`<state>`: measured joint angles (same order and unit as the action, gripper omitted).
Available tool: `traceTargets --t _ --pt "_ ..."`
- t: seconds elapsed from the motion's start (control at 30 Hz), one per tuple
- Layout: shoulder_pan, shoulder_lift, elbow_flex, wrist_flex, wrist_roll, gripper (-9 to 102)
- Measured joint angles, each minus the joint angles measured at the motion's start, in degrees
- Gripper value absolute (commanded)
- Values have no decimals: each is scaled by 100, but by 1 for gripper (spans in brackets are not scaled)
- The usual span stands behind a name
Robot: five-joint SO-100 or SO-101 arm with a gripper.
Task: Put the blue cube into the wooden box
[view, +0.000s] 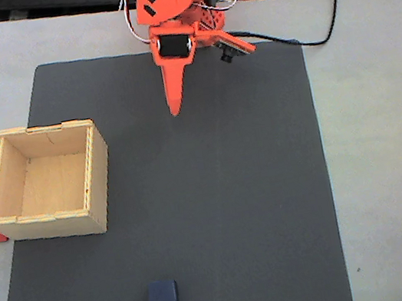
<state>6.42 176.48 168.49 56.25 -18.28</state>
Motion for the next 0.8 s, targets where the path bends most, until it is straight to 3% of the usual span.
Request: traceTargets --t 0.17,0.33,0.8 --pt "571 -3568 -1960 -1266 360 15" --pt "729 -6267 -3762 -1714 387 15" --pt "598 -9176 -6688 -1802 -167 17"
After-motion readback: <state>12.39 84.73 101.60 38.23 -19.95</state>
